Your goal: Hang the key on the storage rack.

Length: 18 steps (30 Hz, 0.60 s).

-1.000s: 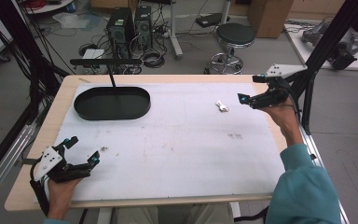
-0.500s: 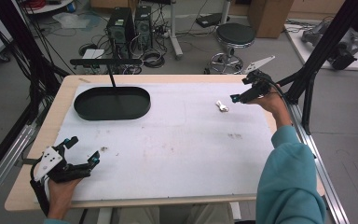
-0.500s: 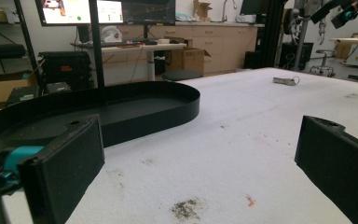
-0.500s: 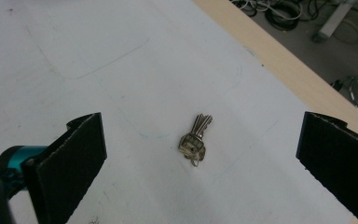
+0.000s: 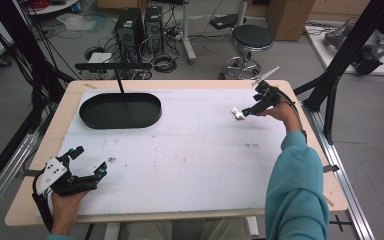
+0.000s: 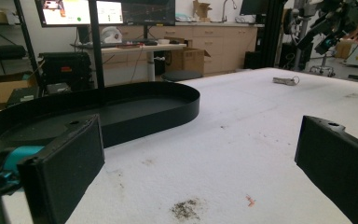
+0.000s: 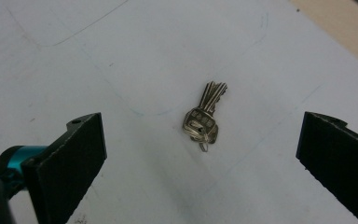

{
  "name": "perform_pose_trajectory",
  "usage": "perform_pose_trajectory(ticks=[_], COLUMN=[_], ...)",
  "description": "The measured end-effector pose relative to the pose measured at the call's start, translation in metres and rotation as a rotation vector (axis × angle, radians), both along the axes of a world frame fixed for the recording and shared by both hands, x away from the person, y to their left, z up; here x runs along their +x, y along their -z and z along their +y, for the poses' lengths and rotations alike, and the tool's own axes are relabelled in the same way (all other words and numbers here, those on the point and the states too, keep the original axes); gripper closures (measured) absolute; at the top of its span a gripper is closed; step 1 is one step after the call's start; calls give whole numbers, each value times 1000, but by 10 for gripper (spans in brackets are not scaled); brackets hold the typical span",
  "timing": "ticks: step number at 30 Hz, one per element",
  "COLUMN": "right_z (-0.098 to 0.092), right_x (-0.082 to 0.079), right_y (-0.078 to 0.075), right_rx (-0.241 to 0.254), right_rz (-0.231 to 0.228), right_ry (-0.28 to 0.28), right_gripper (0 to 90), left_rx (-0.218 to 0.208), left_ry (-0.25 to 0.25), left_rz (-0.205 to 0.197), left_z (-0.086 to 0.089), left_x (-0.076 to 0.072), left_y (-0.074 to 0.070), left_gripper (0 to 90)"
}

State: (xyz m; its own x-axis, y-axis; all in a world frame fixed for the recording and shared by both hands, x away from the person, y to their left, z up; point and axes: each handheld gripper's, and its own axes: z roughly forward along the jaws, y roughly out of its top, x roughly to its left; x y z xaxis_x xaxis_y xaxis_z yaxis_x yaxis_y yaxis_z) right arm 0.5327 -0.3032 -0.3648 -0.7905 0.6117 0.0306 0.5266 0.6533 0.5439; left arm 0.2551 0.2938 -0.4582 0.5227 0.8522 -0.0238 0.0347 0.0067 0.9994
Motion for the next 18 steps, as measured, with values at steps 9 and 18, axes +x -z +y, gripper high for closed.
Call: perform_pose_trajectory(ticks=[9, 18], right_z=[2, 2], right_x=[8, 16], right_y=[14, 30], right_rx=[-33, -52], right_rz=[37, 95], right_ry=[-3, 16], right_gripper=[10, 66], left_rx=[0, -1], left_ry=[0, 2], left_rz=[-1, 0], left_z=[0, 0], left_x=[0, 0], left_y=[0, 0], left_gripper=[17, 17])
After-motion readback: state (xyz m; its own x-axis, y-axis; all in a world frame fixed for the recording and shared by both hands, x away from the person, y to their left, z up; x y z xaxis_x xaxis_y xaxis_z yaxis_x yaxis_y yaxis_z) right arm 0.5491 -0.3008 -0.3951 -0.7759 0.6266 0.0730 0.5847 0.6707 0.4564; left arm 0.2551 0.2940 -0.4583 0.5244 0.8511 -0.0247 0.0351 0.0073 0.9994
